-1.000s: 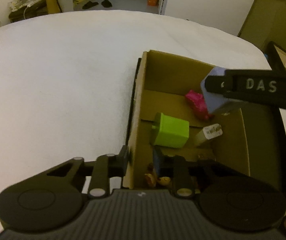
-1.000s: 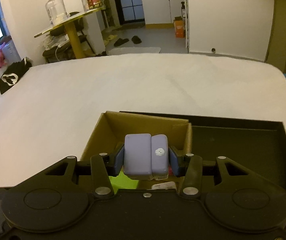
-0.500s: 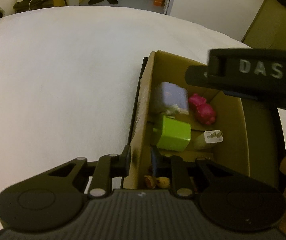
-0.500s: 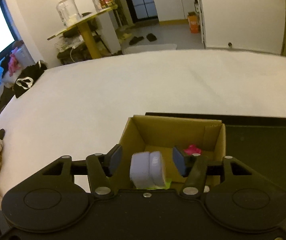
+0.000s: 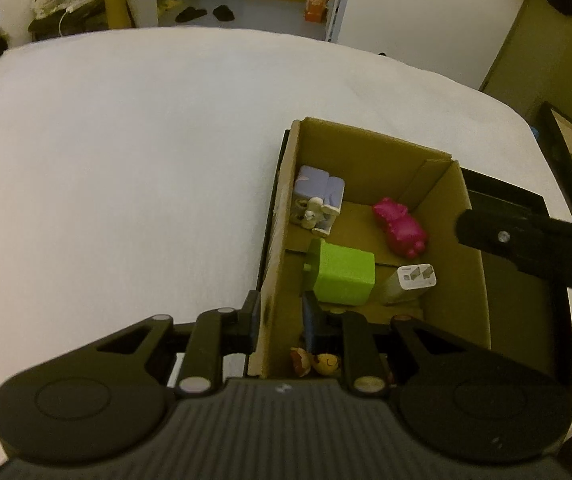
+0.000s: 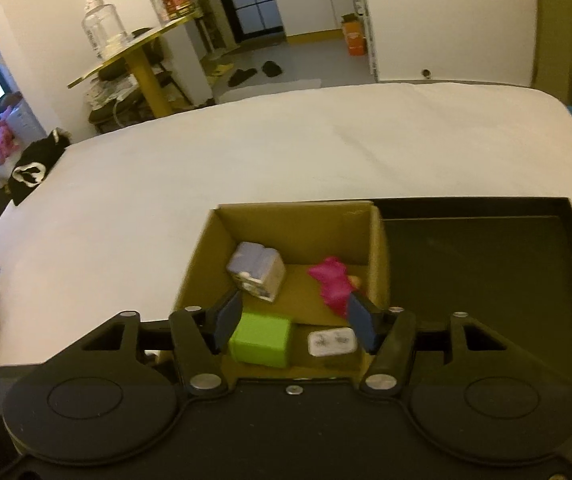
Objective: Organize rigid objects
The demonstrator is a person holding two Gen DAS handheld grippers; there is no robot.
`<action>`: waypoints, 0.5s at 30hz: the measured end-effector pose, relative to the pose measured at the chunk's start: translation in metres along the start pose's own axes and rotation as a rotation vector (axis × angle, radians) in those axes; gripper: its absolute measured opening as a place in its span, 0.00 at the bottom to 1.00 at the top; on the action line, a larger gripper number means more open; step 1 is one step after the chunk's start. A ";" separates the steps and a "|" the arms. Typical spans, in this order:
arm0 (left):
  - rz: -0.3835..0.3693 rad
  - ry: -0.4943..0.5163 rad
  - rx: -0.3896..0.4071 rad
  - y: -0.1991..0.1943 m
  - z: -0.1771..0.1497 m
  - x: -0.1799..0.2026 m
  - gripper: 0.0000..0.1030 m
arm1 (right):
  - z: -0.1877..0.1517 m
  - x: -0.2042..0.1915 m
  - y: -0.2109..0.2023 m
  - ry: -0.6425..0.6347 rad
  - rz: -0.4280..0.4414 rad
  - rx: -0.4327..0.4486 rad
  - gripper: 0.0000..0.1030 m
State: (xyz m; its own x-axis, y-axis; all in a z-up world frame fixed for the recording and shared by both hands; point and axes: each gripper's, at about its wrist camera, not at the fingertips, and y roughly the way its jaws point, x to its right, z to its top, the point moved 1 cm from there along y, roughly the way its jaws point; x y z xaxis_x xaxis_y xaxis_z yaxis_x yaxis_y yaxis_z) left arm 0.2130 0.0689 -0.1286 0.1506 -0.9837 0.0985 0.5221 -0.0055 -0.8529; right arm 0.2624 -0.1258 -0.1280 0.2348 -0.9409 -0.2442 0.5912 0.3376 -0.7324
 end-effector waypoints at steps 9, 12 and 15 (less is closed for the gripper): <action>0.019 0.021 0.017 -0.016 0.001 0.009 0.23 | -0.009 0.025 -0.028 0.050 -0.046 0.044 0.70; 0.029 0.033 0.030 -0.026 0.001 0.012 0.24 | -0.010 0.035 -0.039 0.069 -0.057 0.060 0.73; 0.029 0.036 0.031 -0.032 0.002 0.013 0.30 | -0.011 0.046 -0.051 0.083 -0.072 0.078 0.78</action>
State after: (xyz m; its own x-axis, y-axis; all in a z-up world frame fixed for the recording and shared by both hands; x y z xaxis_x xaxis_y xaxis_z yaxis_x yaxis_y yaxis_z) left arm 0.1996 0.0562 -0.0988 0.1356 -0.9893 0.0548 0.5434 0.0280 -0.8390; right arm 0.2344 -0.1861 -0.1091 0.1270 -0.9607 -0.2470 0.6629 0.2674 -0.6993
